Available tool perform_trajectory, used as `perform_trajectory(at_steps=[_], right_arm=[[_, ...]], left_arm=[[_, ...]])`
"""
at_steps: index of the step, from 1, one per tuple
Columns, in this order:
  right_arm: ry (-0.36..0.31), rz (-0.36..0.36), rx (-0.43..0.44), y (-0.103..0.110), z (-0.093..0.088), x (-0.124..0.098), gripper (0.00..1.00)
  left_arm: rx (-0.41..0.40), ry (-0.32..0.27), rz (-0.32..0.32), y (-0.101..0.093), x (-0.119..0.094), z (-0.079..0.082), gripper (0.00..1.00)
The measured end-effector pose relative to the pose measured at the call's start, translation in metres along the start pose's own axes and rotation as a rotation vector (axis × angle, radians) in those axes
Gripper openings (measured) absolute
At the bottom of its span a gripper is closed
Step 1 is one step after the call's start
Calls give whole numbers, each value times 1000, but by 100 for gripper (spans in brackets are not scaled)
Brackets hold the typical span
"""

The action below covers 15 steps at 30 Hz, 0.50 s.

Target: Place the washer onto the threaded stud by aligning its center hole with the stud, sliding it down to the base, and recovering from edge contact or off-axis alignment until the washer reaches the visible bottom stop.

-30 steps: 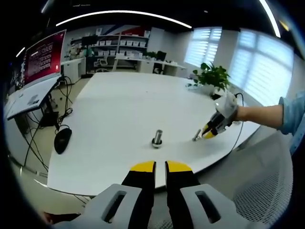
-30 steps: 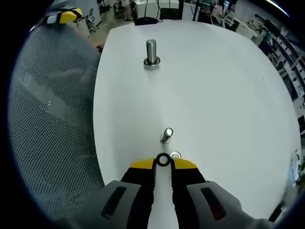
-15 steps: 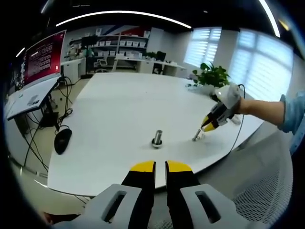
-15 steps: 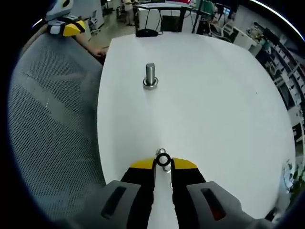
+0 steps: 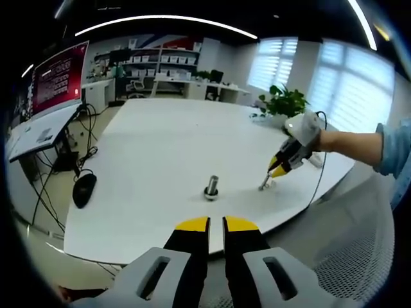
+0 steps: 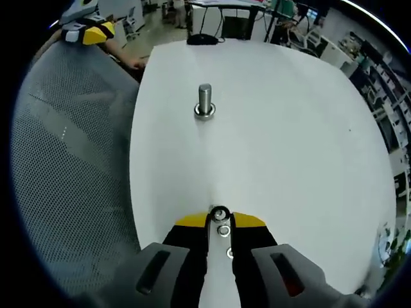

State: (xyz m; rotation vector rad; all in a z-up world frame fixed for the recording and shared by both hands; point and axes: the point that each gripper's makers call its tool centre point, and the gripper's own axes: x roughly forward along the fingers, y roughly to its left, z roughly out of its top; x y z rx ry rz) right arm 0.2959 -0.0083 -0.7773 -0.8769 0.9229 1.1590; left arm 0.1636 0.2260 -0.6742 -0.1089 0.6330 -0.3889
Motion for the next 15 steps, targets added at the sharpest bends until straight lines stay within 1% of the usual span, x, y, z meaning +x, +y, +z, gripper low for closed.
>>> perform_trajectory(at_steps=[2,4,15], right_arm=[[3,4,-5,1,0,1,14],[21,6,-24,2,-1,1,14],[34,23,-37,2,0,4,13]], left_arm=[[1,4,0,0,0,-1,5],[0,5,0,0,0,-1,5],[-3,4,4,1,0,-1,5]])
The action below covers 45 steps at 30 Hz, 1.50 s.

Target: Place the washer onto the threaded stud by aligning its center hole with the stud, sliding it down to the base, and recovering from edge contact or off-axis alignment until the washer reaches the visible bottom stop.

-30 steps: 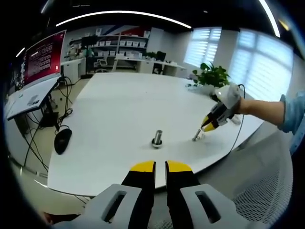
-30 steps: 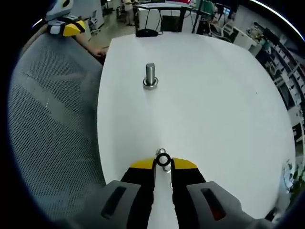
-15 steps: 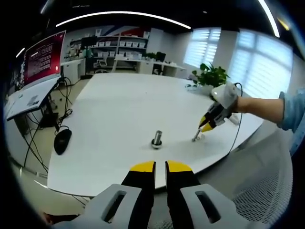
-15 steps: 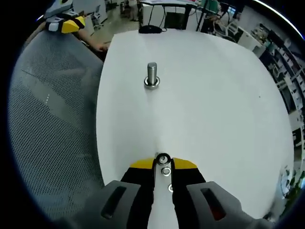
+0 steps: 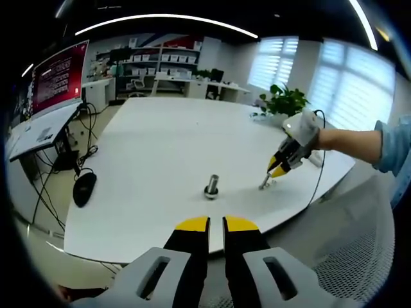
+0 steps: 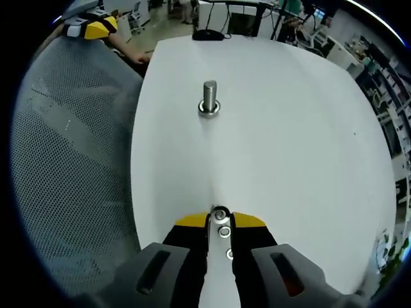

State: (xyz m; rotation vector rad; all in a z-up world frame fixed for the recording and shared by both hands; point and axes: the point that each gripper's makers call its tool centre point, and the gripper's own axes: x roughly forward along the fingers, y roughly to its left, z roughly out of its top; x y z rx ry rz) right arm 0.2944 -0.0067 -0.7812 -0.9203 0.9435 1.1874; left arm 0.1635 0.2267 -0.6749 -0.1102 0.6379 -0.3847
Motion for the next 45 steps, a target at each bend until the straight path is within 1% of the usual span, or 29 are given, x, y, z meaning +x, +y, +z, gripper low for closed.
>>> perform_trajectory(at_steps=[7,10,17,21,27,35,40,42,45], right_arm=[[21,6,-8,0,-4,7,13],[43,9,-18,1,-7,15,13],[59,25,-14,1,-11,27,13],[79,26,-32,0,-15,35,13],[94,35,-36,-1,-17,44,13],[113,43,-44,0,-21,51,13],[115,46,-49,1,-22,51,13],[117,62,-72,2,-22,51,14],[113,50,-65,-3,-24,49,24]], left_arm=[[-2,-4,2,1,0,1,5],[-3,0,3,1,0,0,5],[-6,3,5,1,1,0,5],[-9,6,6,1,1,-1,5],[-12,7,8,1,1,-1,5],[-15,11,9,1,1,-1,5],[-16,10,9,1,1,-1,5],[-16,10,8,1,1,-1,5],[-15,12,7,1,1,-1,5]])
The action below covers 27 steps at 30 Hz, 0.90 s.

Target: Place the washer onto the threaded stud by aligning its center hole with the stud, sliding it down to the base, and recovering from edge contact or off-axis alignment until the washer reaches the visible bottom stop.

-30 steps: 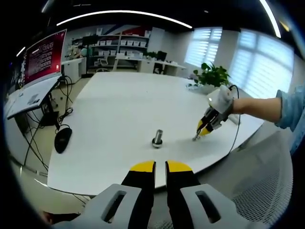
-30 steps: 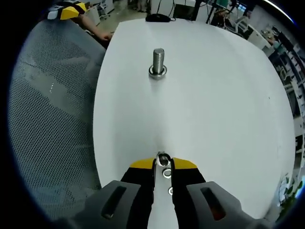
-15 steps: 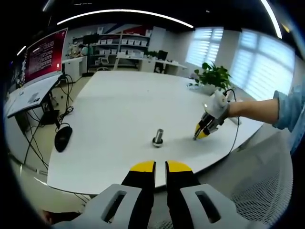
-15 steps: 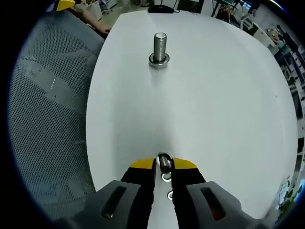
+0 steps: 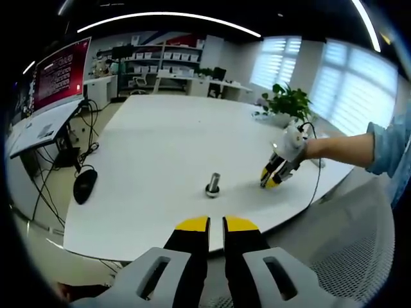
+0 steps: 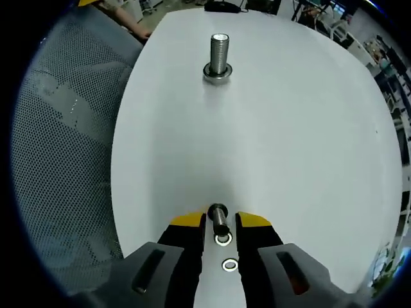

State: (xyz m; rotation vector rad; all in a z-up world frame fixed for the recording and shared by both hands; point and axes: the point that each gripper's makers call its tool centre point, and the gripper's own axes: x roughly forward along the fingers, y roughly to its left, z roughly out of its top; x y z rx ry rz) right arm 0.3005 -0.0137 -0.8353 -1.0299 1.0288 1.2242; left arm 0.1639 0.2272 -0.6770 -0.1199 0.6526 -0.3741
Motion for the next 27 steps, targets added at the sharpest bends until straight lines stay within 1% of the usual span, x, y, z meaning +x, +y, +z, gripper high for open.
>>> perform_trajectory(at_steps=[2,6,11,13,15,20,23,24,27], right_arm=[[-7,-2,31,-3,-4,-3,24],[-9,-7,54,-6,-14,-8,24],[-7,-4,111,-10,-28,-8,24],[-6,10,119,-9,-32,-7,23],[-6,14,123,-8,-34,-6,23],[-11,29,123,-5,-31,-2,23],[0,31,94,-2,-30,1,22],[8,20,80,-4,-29,0,22],[15,23,81,-4,-28,1,22]], left_arm=[[0,-3,0,0,0,0,5],[0,-4,-1,0,0,1,5],[0,-4,-1,0,0,1,5],[0,-3,-1,0,0,1,5],[0,-2,1,1,0,1,5],[-1,3,2,1,0,0,5],[0,5,1,1,0,-1,5],[0,5,2,1,0,-1,5],[0,5,1,1,0,-1,5]])
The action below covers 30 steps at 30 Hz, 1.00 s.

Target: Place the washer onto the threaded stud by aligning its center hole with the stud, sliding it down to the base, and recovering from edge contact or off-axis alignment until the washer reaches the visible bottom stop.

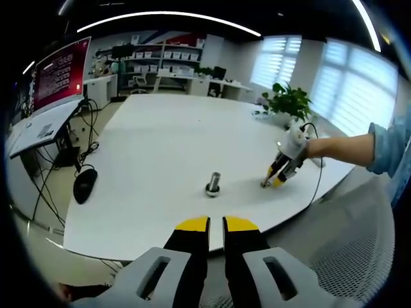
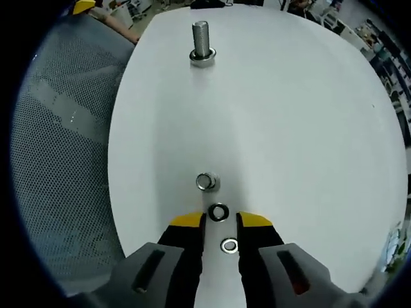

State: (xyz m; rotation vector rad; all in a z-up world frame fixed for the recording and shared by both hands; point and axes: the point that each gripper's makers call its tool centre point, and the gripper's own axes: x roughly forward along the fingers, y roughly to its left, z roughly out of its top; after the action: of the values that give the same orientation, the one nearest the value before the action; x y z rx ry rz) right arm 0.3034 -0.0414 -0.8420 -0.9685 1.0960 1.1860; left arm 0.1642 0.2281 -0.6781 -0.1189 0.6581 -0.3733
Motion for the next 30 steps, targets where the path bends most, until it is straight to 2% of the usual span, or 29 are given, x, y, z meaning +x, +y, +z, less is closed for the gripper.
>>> perform_trajectory(at_steps=[2,5,15,20,22,25,30], right_arm=[[1,-2,4,0,0,0,21],[9,-4,-34,4,1,0,18],[30,-6,-15,3,1,0,16],[4,11,-1,1,0,0,16],[-14,20,-34,2,0,0,15],[13,19,-37,2,1,1,15],[114,2,-68,3,2,2,16]], left_arm=[[0,-1,1,0,0,0,5],[-1,-3,1,0,0,0,5],[0,-3,1,0,0,0,5],[2,-5,0,-1,0,0,5],[3,-5,-1,-1,0,0,5],[2,-8,-1,-1,0,1,5],[2,-9,-1,-1,0,1,5]])
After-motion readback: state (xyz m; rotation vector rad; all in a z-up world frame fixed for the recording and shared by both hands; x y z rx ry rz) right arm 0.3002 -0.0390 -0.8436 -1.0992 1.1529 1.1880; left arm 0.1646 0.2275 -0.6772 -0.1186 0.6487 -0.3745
